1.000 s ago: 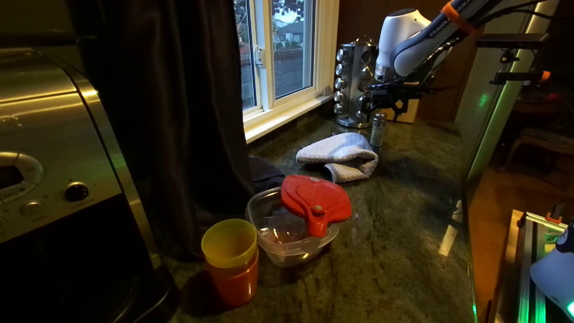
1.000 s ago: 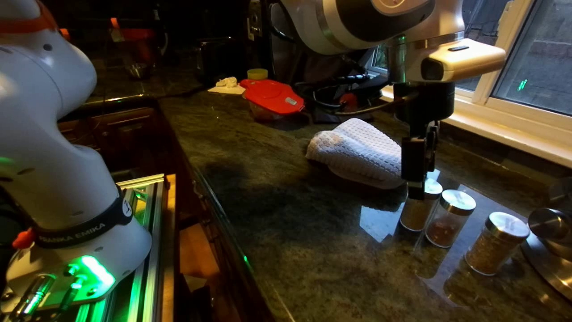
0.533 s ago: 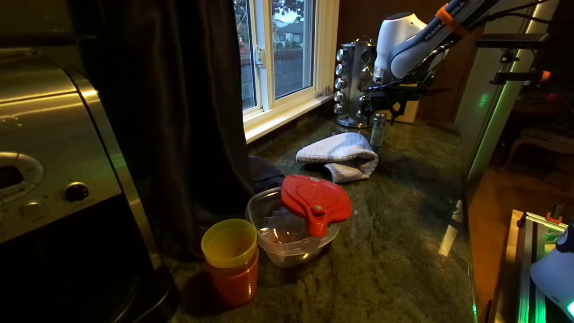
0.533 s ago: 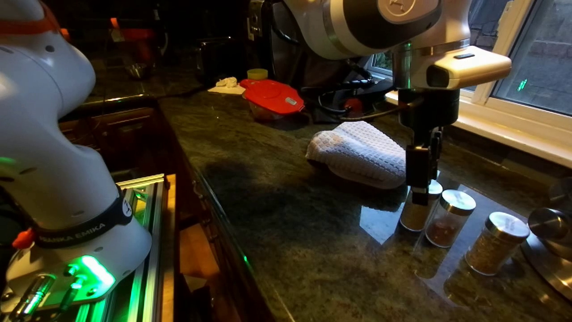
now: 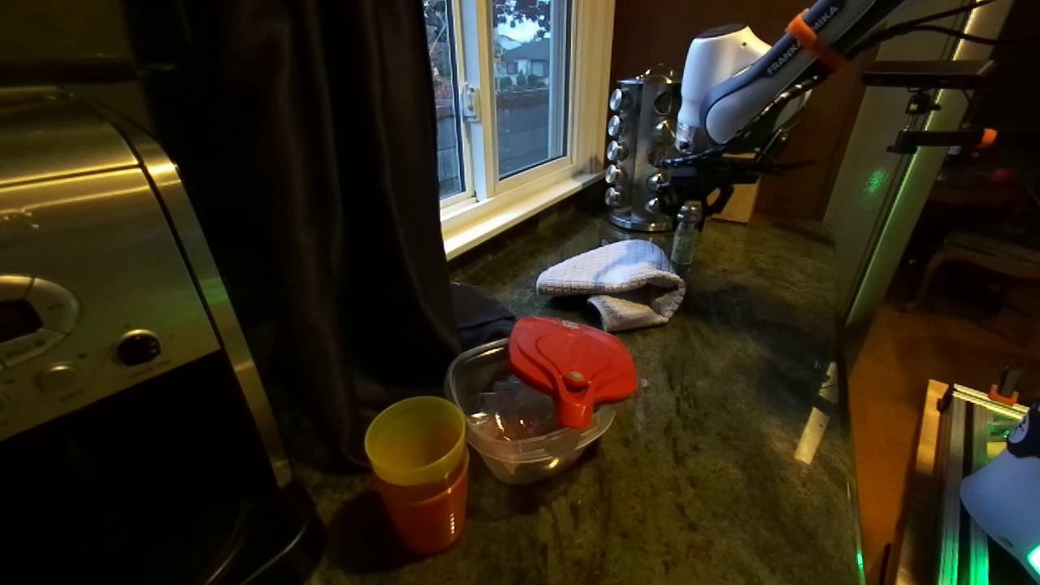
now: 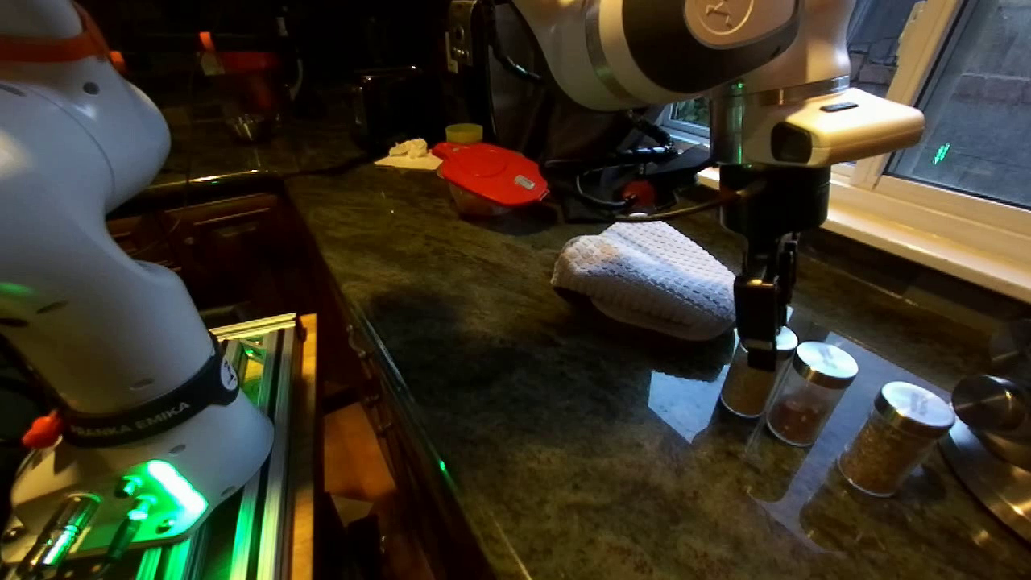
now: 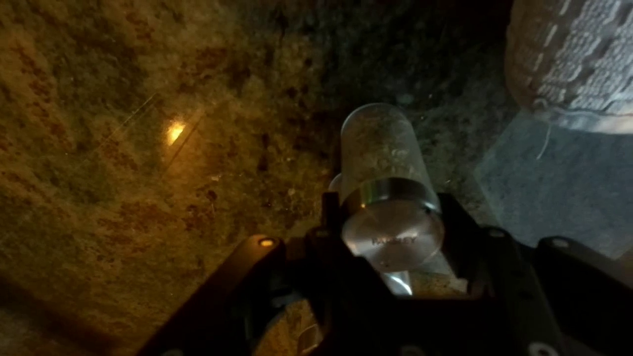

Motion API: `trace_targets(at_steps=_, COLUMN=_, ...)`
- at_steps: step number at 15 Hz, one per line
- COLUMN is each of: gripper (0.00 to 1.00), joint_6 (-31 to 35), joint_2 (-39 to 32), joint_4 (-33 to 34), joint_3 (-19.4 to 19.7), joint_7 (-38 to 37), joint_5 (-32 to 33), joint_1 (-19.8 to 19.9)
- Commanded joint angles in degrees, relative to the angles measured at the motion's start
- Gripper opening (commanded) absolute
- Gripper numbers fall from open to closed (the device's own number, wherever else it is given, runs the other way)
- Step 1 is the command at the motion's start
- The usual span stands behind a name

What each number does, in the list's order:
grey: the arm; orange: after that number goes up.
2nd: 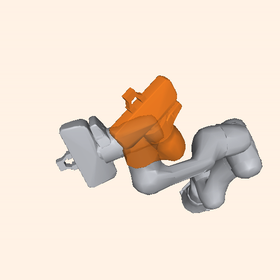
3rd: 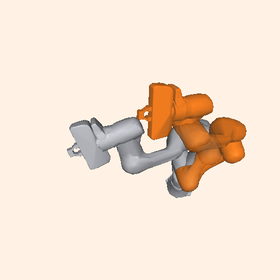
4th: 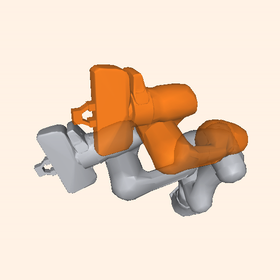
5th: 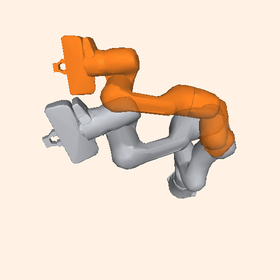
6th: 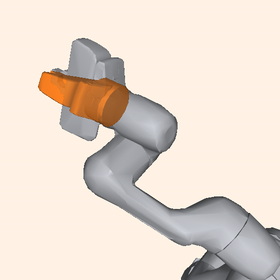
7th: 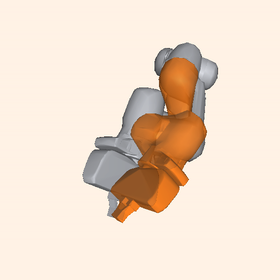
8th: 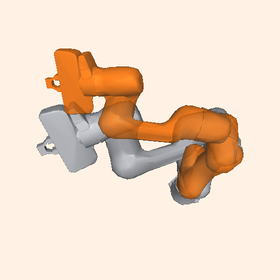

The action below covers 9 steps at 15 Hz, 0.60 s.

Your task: Put one glass jar on the silver stand.

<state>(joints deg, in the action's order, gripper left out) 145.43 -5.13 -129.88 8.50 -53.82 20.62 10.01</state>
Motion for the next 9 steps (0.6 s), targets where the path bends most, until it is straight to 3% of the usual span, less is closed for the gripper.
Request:
trace_targets(at_steps=1, gripper=0.24, joint_6=-1.4, joint_2=0.8, joint_4=-0.2, joint_3=0.8, joint_7=0.9, joint_5=-1.6, joint_1=-1.4)
trace_targets(at_steps=9, gripper=0.24, joint_6=-2.3, joint_2=10.4, joint_4=-2.2, joint_3=-0.2, joint_7=2.8, joint_5=-2.4, joint_1=-2.3)
